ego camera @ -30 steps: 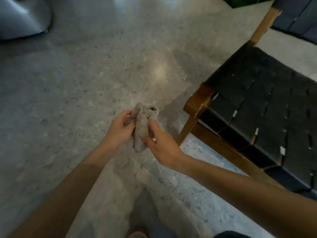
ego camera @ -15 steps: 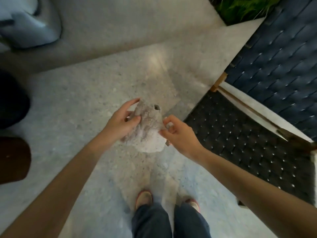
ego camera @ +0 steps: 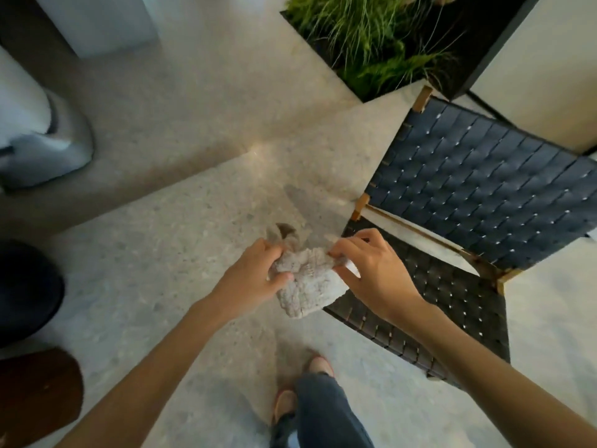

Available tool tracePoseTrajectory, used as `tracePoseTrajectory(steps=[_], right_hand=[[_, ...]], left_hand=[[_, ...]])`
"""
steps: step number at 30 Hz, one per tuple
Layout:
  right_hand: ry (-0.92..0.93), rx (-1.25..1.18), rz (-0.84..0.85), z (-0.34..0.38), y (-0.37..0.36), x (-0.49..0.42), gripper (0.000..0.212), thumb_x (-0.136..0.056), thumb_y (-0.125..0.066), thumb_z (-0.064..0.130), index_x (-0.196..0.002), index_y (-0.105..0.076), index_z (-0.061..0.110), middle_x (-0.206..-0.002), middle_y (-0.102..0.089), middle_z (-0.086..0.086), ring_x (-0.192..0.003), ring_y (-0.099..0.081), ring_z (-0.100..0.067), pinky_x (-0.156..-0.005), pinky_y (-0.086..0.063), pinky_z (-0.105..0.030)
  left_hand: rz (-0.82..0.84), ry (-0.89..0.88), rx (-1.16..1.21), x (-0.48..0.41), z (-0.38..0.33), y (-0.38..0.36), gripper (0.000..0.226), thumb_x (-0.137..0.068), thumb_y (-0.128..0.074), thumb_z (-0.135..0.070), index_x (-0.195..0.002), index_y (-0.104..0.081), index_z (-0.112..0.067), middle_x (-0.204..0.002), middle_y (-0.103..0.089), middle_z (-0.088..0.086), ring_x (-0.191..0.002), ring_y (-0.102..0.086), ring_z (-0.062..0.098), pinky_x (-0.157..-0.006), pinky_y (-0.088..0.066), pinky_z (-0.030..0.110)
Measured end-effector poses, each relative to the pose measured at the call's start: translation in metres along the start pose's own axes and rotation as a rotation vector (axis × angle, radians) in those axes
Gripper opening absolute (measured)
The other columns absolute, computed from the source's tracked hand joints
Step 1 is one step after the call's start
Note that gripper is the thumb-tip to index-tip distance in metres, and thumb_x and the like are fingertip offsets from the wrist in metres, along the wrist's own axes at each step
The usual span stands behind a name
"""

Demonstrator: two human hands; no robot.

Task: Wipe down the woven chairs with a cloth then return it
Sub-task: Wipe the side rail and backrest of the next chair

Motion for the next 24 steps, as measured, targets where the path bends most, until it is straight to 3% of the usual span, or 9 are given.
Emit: tracePoseTrajectory(steps=[5,8,10,12,15,17,19,21,24], right_hand=[[0.058,0.155,-0.062,-0.014,0.023,-0.037,0.019,-0.078,-0.077,0.013,-0.089,-0.061,0.014,-0.088,-0.064,-0.003,-0.085,-0.059,-0.028,-0.073,-0.05,-0.035],[-0.006,0.074,-0.046,-0.038,0.022,-0.062,0.022,-0.078,-0.073,0.006,-0.085,-0.053,0.01,-0.081,-0.056,-0.005,-0.068,-0.05,-0.023,-0.059,-0.045,-0.031],[-0.085,0.0,-0.051,-0.061,0.021,-0.086,0.025,-0.08,-0.071,0.006,-0.087,-0.048,0.011,-0.081,-0.052,-0.003,-0.061,-0.044,-0.019,-0.049,-0.04,-0.03],[-0.156,-0.052,-0.054,-0.082,0.022,-0.109,0.023,-0.083,-0.069,0.008,-0.089,-0.046,0.011,-0.083,-0.05,-0.003,-0.059,-0.043,-0.019,-0.045,-0.039,-0.032],[-0.27,-0.138,-0.058,-0.11,0.026,-0.138,0.023,-0.086,-0.064,0.012,-0.096,-0.044,0.014,-0.094,-0.05,-0.001,-0.068,-0.05,-0.024,-0.053,-0.047,-0.043],[-0.321,-0.185,-0.069,-0.124,0.032,-0.152,0.026,-0.087,-0.064,0.013,-0.103,-0.044,0.016,-0.103,-0.05,0.001,-0.078,-0.054,-0.024,-0.06,-0.05,-0.042],[-0.383,-0.22,-0.105,-0.14,0.039,-0.163,0.031,-0.088,-0.065,0.014,-0.114,-0.048,0.015,-0.113,-0.051,0.001,-0.086,-0.058,-0.022,-0.067,-0.052,-0.04],[-0.449,-0.222,-0.127,-0.157,0.043,-0.172,0.031,-0.088,-0.067,0.015,-0.116,-0.053,0.013,-0.113,-0.053,-0.002,-0.085,-0.06,-0.022,-0.07,-0.054,-0.041],[-0.553,-0.227,-0.179,-0.181,0.046,-0.184,0.013,-0.086,-0.069,0.011,-0.093,-0.06,0.005,-0.094,-0.051,-0.005,-0.07,-0.056,-0.023,-0.063,-0.051,-0.044]], left_hand=[[-0.086,-0.089,-0.2,-0.044,-0.021,0.026,0.033,-0.085,-0.065,-0.038,-0.108,-0.058,-0.015,-0.123,-0.038,0.004,-0.115,-0.038,0.018,-0.081,-0.039,0.021],[-0.131,-0.179,-0.299,-0.074,-0.025,0.037,0.036,-0.077,-0.072,-0.041,-0.101,-0.064,-0.015,-0.134,-0.039,0.008,-0.121,-0.039,0.027,-0.093,-0.042,0.036],[-0.086,-0.227,-0.379,-0.109,-0.026,0.045,0.035,-0.079,-0.069,-0.045,-0.098,-0.065,-0.015,-0.14,-0.04,0.002,-0.126,-0.04,0.025,-0.101,-0.034,0.041],[0.011,-0.219,-0.426,-0.147,-0.026,0.054,0.035,-0.086,-0.061,-0.046,-0.107,-0.06,-0.018,-0.132,-0.049,-0.006,-0.125,-0.043,0.017,-0.11,-0.019,0.037],[0.103,-0.206,-0.504,-0.197,-0.031,0.072,0.033,-0.091,-0.055,-0.042,-0.117,-0.053,-0.021,-0.104,-0.061,-0.007,-0.106,-0.055,0.014,-0.11,-0.014,0.033],[0.14,-0.239,-0.493,-0.227,-0.033,0.082,0.037,-0.091,-0.056,-0.04,-0.122,-0.051,-0.021,-0.102,-0.063,-0.006,-0.102,-0.058,0.015,-0.106,-0.023,0.032],[0.178,-0.308,-0.469,-0.255,-0.038,0.089,0.038,-0.09,-0.058,-0.039,-0.122,-0.053,-0.018,-0.094,-0.064,-0.004,-0.092,-0.061,0.017,-0.086,-0.04,0.029],[0.211,-0.378,-0.471,-0.28,-0.046,0.093,0.026,-0.091,-0.058,-0.039,-0.101,-0.054,-0.015,-0.079,-0.055,-0.005,-0.081,-0.058,0.019,-0.066,-0.038,0.028],[0.29,-0.429,-0.49,-0.32,-0.054,0.093,0.033,-0.092,-0.056,-0.04,-0.076,-0.039,-0.017,-0.067,-0.035,-0.008,-0.067,-0.043,0.015,-0.058,-0.03,0.029]])
Point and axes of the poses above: each hand's wrist, its own x-axis away from the middle knuckle, its own y-axis out of the back of the hand, z = x × y, the point moved 9 cm from there along -x, towards the middle knuckle
